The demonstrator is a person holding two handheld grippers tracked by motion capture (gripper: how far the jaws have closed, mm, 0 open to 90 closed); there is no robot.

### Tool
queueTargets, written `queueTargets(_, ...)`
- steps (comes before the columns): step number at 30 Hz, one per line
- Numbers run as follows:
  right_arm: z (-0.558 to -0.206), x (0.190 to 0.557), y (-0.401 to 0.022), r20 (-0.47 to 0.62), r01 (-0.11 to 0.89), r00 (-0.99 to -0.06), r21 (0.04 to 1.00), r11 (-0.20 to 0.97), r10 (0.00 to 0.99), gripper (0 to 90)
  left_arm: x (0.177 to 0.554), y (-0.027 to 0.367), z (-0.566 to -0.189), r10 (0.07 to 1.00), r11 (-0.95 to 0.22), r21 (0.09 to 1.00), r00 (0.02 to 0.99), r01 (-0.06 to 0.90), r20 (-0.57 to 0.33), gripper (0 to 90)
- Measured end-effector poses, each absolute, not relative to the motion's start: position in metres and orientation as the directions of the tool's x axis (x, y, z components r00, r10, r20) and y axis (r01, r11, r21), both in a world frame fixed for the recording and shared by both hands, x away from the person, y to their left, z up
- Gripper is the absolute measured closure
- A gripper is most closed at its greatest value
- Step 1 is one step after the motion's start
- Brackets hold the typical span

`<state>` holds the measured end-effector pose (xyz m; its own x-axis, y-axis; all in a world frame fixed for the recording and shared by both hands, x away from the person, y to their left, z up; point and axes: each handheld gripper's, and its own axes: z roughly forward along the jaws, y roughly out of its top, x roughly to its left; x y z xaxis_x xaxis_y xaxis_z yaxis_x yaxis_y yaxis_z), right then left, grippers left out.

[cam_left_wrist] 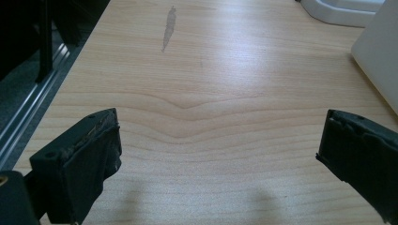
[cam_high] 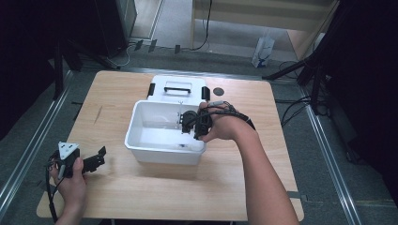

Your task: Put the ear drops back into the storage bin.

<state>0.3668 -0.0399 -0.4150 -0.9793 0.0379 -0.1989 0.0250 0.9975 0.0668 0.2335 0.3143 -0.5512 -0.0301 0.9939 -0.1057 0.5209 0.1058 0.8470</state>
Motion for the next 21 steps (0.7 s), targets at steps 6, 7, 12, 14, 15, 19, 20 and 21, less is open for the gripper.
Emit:
queueTargets(6,-0.418,0.365,-0.039,-0.194,0.026,-0.98,0.077,0.997,0.041,73.6,0.234,0.314,-0.551,0.994,0.105,0.847,-0.029,0.521,-0.105,0.5)
queueTargets(7,-0.418,0.365,-0.04,-0.197,0.013,-0.98,0.084,0.996,0.03,72.9,0.234,0.314,-0.551,0.994,0.105,0.847,-0.029,0.521,-0.106,0.5)
queueTargets(12,-0.417,0.363,-0.043,-0.2,0.015,-0.979,0.103,0.995,0.035,68.9,0.234,0.315,-0.551,0.994,0.104,0.847,-0.028,0.521,-0.105,0.5)
queueTargets(14,-0.412,0.36,-0.044,-0.208,0.023,-0.977,0.124,0.992,0.049,65.5,0.234,0.314,-0.551,0.994,0.104,0.848,-0.028,0.52,-0.104,0.4)
queueTargets(15,-0.411,0.359,-0.045,-0.214,0.015,-0.976,0.136,0.991,0.044,64.0,0.234,0.314,-0.551,0.994,0.107,0.848,-0.03,0.519,-0.106,0.5)
queueTargets(19,-0.396,0.352,-0.05,-0.249,0.018,-0.966,0.202,0.979,0.069,53.4,0.234,0.314,-0.551,0.994,0.105,0.848,-0.03,0.519,-0.104,0.5)
queueTargets(20,-0.394,0.351,-0.051,-0.258,0.016,-0.963,0.211,0.977,0.072,50.9,0.234,0.314,-0.551,0.994,0.105,0.848,-0.031,0.519,-0.104,0.4)
queueTargets(21,-0.391,0.349,-0.053,-0.271,0.024,-0.959,0.222,0.975,0.085,48.0,0.234,0.314,-0.551,0.994,0.104,0.848,-0.03,0.519,-0.103,0.4)
